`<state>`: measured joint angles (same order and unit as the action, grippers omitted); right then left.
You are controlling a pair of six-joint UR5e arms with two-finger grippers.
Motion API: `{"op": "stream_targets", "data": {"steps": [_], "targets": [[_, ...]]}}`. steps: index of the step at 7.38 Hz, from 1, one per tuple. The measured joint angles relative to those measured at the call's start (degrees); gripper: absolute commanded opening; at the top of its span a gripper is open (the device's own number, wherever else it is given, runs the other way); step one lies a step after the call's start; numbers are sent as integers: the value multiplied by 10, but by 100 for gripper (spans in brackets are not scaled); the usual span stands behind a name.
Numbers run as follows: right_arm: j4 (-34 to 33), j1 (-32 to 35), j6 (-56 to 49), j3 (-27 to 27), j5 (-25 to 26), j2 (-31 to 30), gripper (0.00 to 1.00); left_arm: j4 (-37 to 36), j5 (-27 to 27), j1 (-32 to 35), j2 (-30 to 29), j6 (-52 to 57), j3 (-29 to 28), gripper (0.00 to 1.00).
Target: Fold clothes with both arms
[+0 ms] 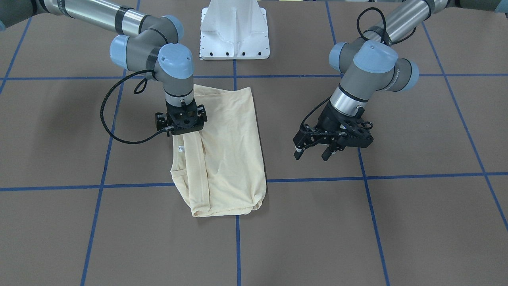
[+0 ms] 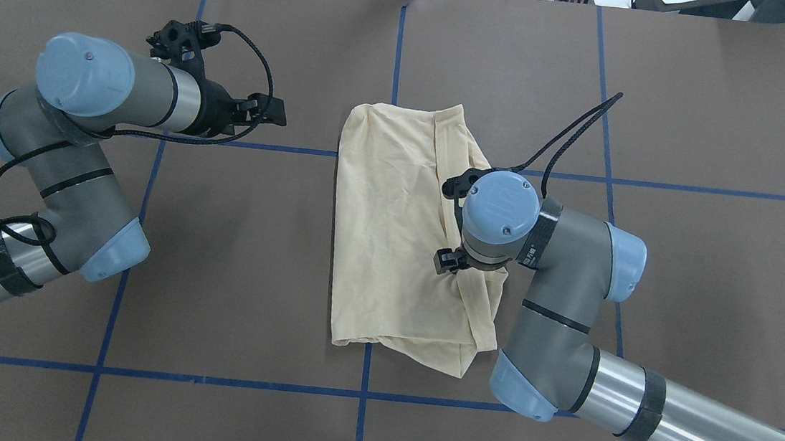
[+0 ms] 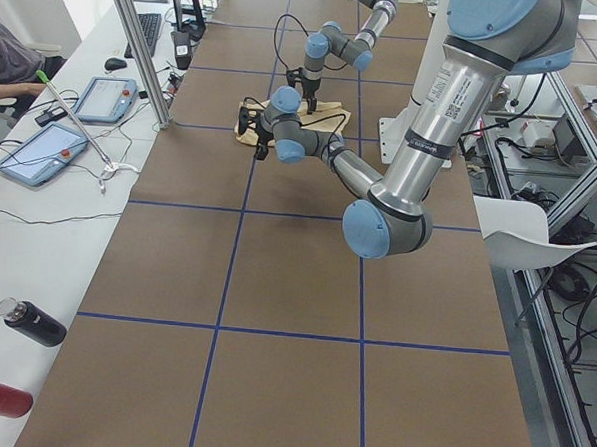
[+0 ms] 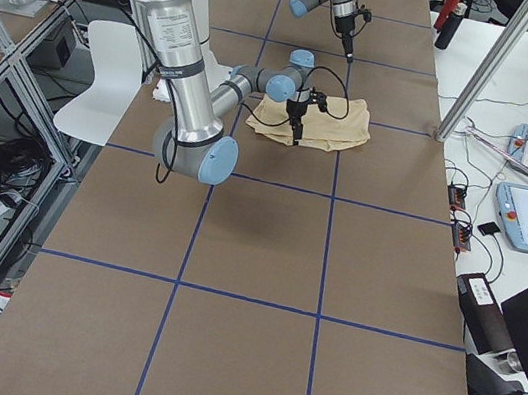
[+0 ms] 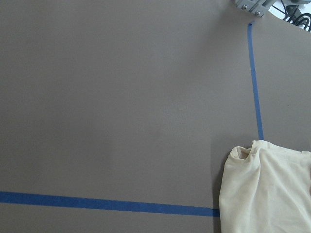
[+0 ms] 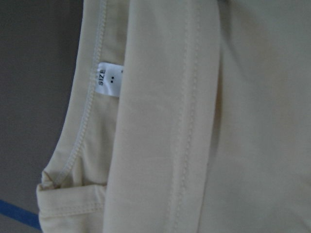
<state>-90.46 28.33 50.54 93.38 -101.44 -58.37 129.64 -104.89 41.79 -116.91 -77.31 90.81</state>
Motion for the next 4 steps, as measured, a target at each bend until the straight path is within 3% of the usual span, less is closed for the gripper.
{"op": "stream_targets", "data": {"steps": [4], "targets": [[-12, 35, -40, 6, -25, -10, 100, 0, 0, -1, -6, -3, -2, 100]]}}
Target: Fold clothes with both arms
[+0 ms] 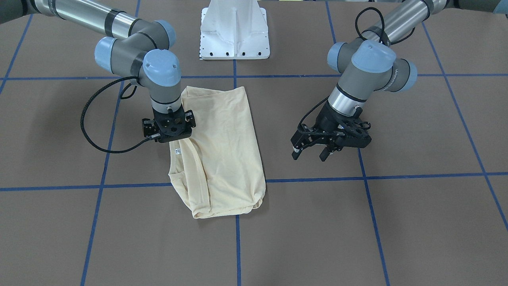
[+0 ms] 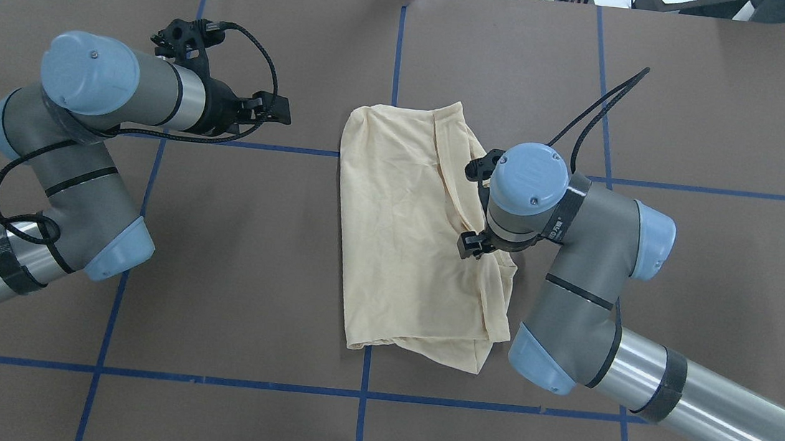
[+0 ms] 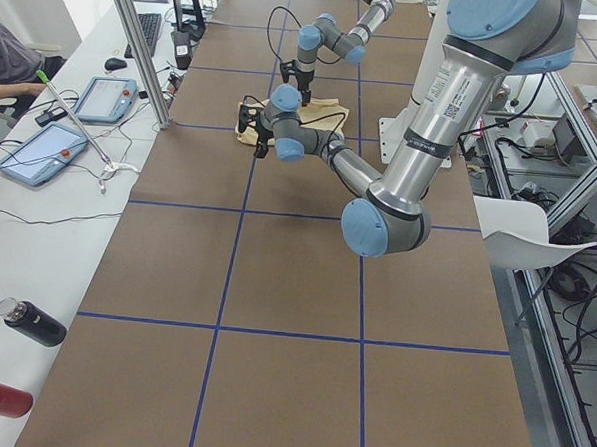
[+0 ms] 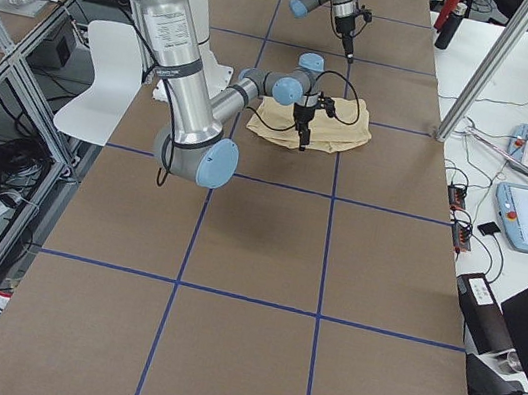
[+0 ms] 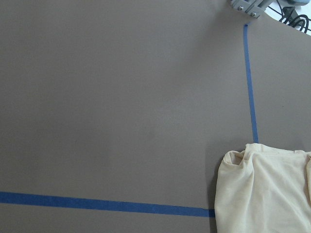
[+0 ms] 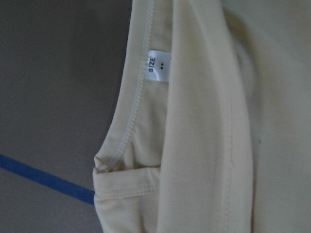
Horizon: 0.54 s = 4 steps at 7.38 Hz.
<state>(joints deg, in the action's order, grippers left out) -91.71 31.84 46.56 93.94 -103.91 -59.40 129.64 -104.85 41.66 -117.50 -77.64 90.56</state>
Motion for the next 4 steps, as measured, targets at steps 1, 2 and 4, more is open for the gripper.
{"op": "stream_targets", "data": {"steps": [1, 2, 4], "targets": [[0, 3, -3, 0, -2, -4, 100, 0, 0, 0, -1, -1, 0, 100], [0, 8, -8, 0, -2, -6, 100, 0, 0, -1, -1, -1, -1, 100], [0, 22, -32, 0, -2, -17, 100, 0, 0, -1, -4, -2, -2, 100]]}}
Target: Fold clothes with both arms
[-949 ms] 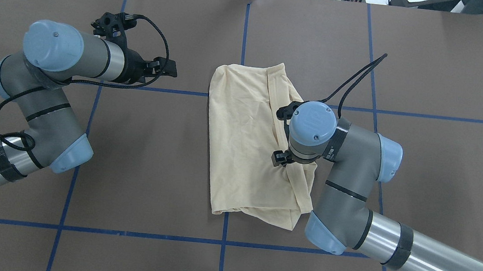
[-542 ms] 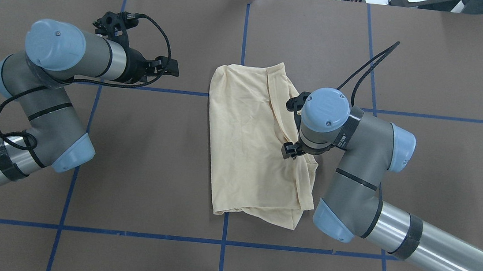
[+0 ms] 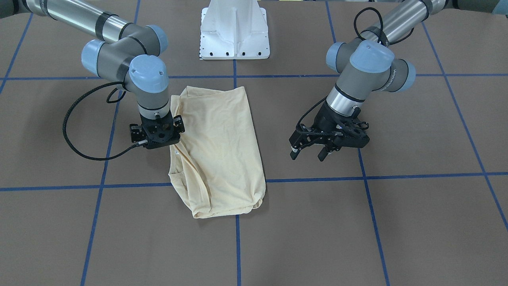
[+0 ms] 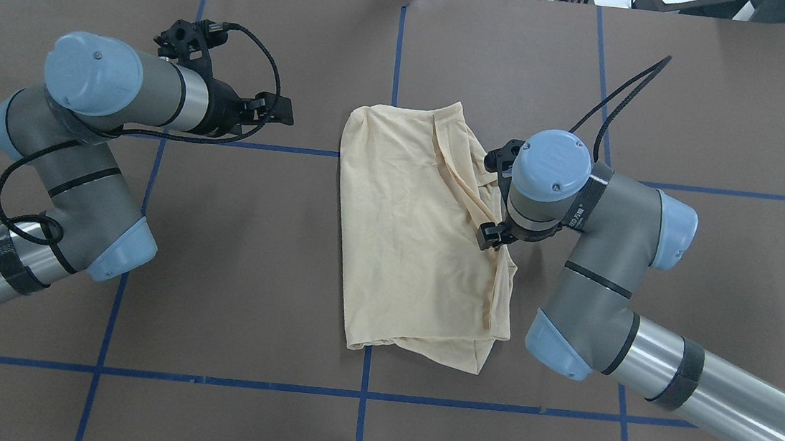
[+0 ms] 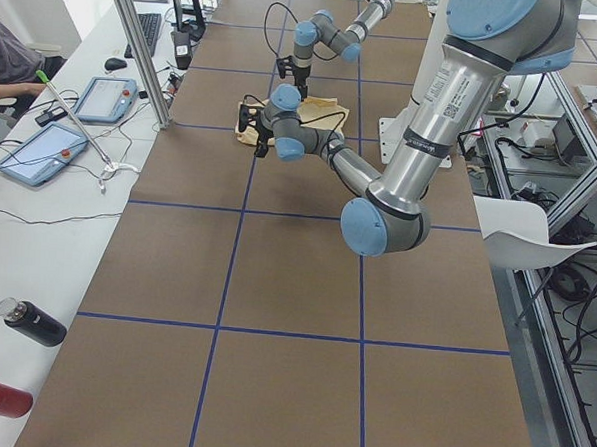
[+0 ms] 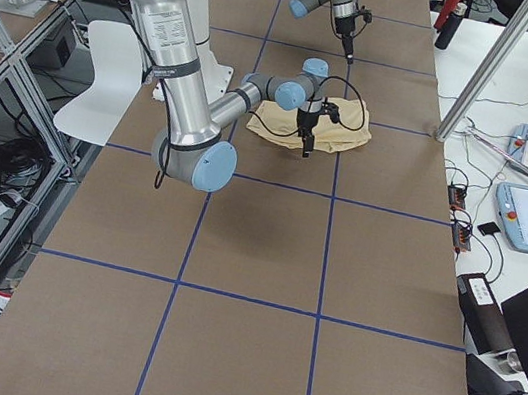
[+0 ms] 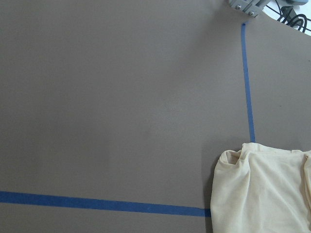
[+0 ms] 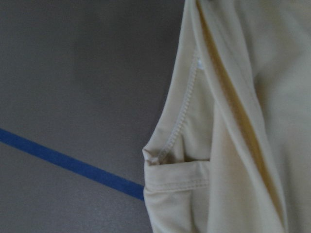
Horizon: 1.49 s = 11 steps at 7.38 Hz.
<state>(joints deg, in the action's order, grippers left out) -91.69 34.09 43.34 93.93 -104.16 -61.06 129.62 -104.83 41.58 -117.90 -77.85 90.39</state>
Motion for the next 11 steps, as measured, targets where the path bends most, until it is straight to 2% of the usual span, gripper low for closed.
{"op": "stream_targets", "data": {"steps": [3, 7, 9, 11], "targets": [[2, 24, -35, 16, 0, -28, 100, -1, 0, 0, -2, 0, 0, 100], [2, 35, -35, 65, -27, -5, 100, -1, -1, -1, -2, 0, -1, 100], [11, 34, -33, 21, -17, 51, 100, 1, -1, -1, -2, 0, -4, 100], [61, 34, -34, -69, 14, 102, 100, 6, -1, -1, -2, 1, -9, 100]]}}
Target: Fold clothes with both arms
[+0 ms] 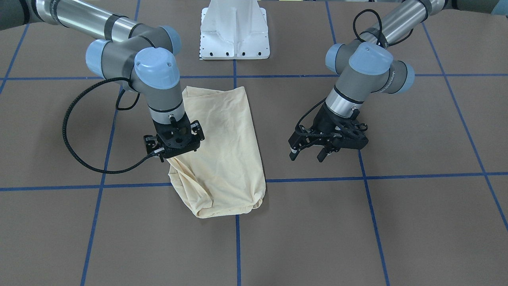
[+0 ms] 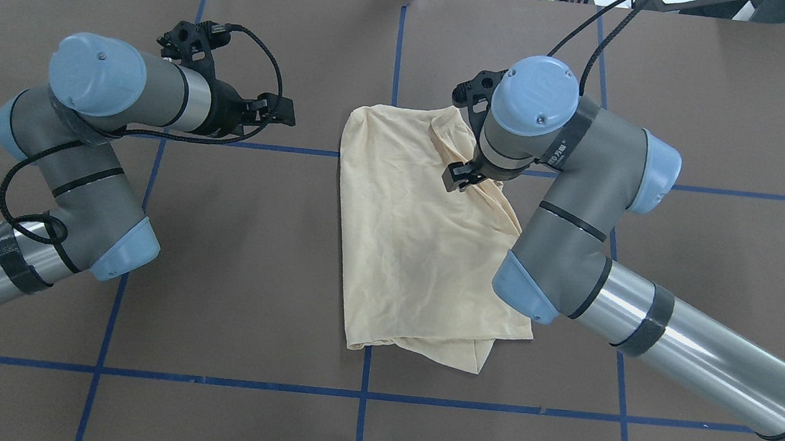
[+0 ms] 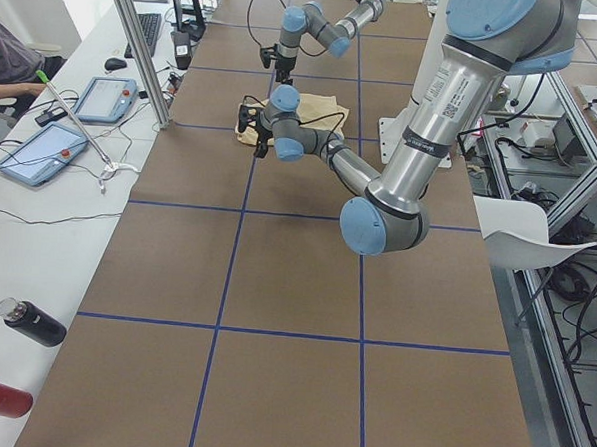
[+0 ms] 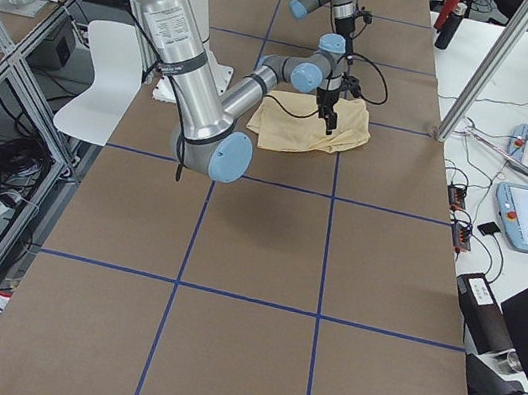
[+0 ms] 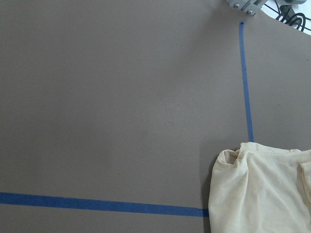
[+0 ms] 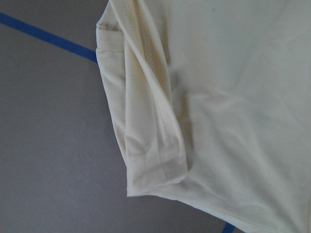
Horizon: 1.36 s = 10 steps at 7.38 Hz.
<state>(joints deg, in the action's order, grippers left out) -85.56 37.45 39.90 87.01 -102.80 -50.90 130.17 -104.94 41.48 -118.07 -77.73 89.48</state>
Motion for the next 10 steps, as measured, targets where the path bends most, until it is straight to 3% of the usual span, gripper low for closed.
{"op": "stream_targets", "data": {"steps": [3, 10], "targets": [[69, 0, -3, -87, 22, 17, 100, 1, 0, 0, 0, 1, -4, 100], [75, 33, -16, -135, 23, 22, 100, 1, -1, 0, -1, 3, -4, 100]]}}
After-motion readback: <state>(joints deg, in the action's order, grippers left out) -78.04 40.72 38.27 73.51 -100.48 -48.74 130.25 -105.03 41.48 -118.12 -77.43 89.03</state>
